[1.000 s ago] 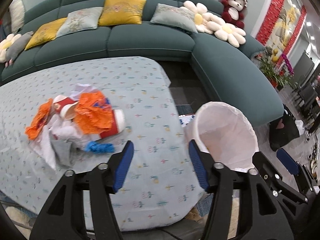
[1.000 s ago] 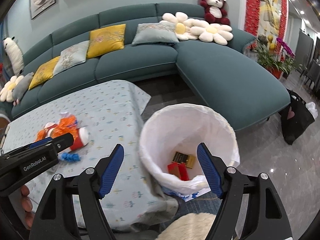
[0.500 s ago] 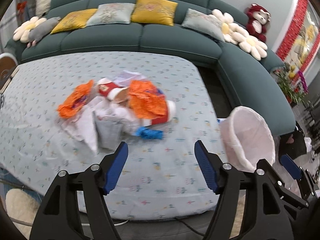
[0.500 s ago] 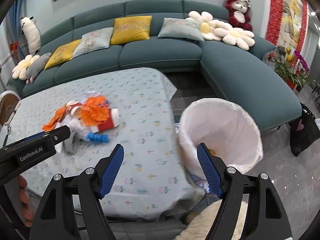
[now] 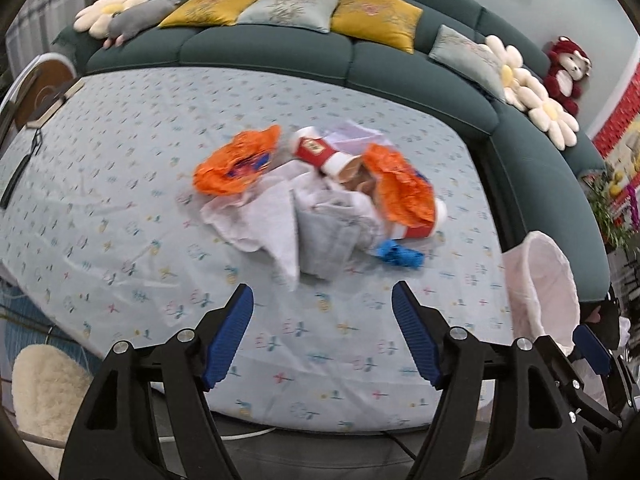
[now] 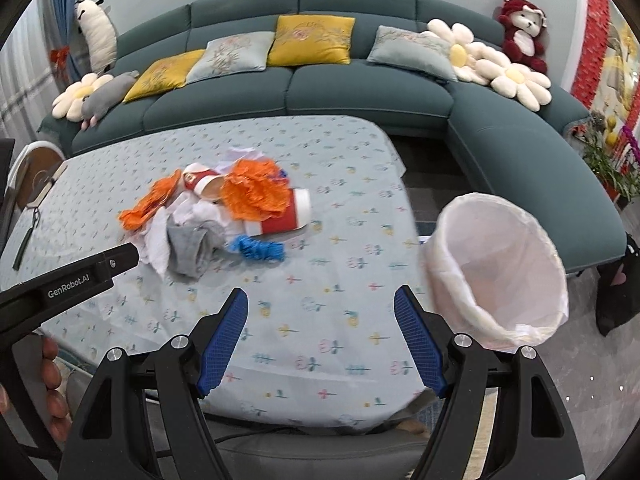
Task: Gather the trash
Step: 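Move both tools back over the table toward the remaining trash, then grasp the blue cable with the right tool while the left tool grasps the white towel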
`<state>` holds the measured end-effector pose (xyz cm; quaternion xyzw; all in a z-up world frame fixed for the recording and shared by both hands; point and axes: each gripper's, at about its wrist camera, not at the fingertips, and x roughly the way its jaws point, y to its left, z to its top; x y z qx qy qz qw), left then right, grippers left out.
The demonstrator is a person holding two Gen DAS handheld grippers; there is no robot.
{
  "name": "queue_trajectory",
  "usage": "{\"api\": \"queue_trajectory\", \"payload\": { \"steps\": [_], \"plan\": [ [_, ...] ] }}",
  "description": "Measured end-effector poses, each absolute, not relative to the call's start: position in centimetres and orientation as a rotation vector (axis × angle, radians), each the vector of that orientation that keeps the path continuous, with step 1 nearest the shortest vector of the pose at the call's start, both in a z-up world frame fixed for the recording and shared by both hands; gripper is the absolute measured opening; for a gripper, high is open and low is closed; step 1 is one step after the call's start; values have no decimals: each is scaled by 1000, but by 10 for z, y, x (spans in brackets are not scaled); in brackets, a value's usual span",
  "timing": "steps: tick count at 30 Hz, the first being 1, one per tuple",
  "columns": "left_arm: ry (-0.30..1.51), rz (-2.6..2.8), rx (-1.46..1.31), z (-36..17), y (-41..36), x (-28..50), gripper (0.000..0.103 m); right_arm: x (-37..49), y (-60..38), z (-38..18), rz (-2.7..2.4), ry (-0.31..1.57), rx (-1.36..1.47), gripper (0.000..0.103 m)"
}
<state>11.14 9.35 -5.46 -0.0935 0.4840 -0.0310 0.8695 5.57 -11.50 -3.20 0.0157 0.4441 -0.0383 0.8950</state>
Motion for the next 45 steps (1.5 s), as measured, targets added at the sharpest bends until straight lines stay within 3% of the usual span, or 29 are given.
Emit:
{"api": "queue_trajectory", "payload": {
  "steps": [29, 34, 39, 45],
  "plan": [
    [1152, 39, -206, -129, 124, 190, 67, 137, -84, -96, -23, 1051, 49, 72],
    [1178, 14, -204, -142, 122, 200, 47, 155, -85, -113, -25, 1081, 73, 72],
    [1196, -19, -227, -148, 122, 204, 9, 172, -82, -127, -21, 1103, 83, 72],
    [1174, -29, -231, -142, 119, 202, 4, 188, -78, -137, -13, 1107, 75, 72]
  ]
}}
